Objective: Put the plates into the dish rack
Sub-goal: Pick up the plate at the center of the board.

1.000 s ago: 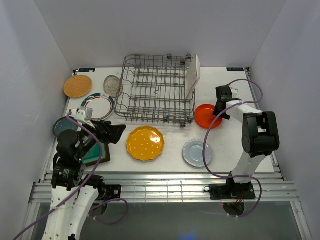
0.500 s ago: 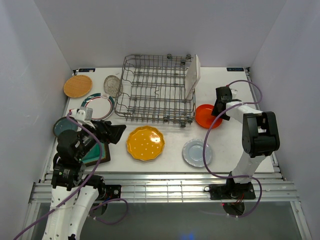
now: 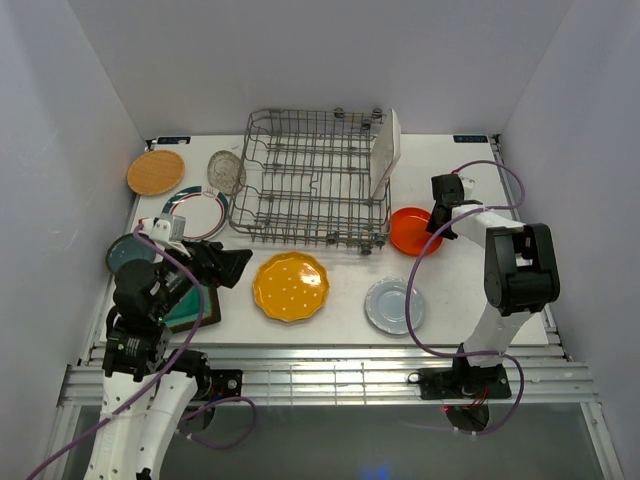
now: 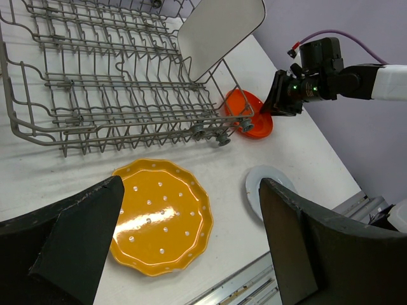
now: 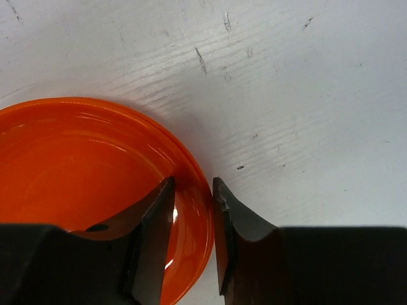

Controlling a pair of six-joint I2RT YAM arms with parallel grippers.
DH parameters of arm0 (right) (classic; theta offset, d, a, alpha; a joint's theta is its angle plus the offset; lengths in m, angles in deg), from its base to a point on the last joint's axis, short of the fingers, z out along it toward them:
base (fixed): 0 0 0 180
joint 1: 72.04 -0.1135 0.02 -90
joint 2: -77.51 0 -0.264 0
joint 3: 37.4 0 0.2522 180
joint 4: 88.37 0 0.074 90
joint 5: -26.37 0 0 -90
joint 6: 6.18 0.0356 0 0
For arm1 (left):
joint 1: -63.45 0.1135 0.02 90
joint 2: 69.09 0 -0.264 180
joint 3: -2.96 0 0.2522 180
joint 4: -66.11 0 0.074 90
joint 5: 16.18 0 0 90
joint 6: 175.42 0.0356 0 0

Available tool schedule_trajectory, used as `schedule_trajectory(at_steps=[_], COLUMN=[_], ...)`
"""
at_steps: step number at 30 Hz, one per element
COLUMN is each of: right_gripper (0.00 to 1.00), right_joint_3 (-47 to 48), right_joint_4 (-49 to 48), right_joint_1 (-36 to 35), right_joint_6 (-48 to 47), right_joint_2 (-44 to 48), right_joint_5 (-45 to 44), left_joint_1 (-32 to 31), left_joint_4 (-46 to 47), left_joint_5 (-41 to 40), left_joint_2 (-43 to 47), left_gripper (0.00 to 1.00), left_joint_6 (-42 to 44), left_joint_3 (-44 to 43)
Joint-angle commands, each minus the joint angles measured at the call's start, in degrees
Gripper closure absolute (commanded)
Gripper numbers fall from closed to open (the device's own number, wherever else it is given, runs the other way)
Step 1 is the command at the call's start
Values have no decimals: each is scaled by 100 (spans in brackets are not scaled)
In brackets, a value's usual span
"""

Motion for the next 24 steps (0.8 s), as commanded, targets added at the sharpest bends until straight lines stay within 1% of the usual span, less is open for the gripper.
schedule_trajectory(at_steps=[1, 5, 6, 8, 10, 24], right_gripper=[66, 77, 83, 85, 91, 92], right_joint_3=[-177, -230, -239, -257, -291, -494], right_joint_4=[-123, -176, -176, -194, -203, -308], right_joint_1=[-36, -36, -36, -36, -36, -45], right_joint_6=[71, 97, 97, 106, 97, 88], right_joint_2=[112, 252, 279, 375, 454, 999], right_joint_5=[148, 113, 86, 77, 86, 156], left_joint_1=[-12, -12, -12, -12, -12, -12], left_joint_4=[86, 86, 86, 77, 86, 86], left_joint_5=[64, 64, 55, 46, 46, 46], left_joint_2=[-16, -25, -25, -25, -16, -34], left_gripper=[2, 2, 2, 2, 2, 2], left_joint_6=[68, 68, 68, 59, 59, 59], left_joint_3=[18, 18, 18, 18, 18, 18])
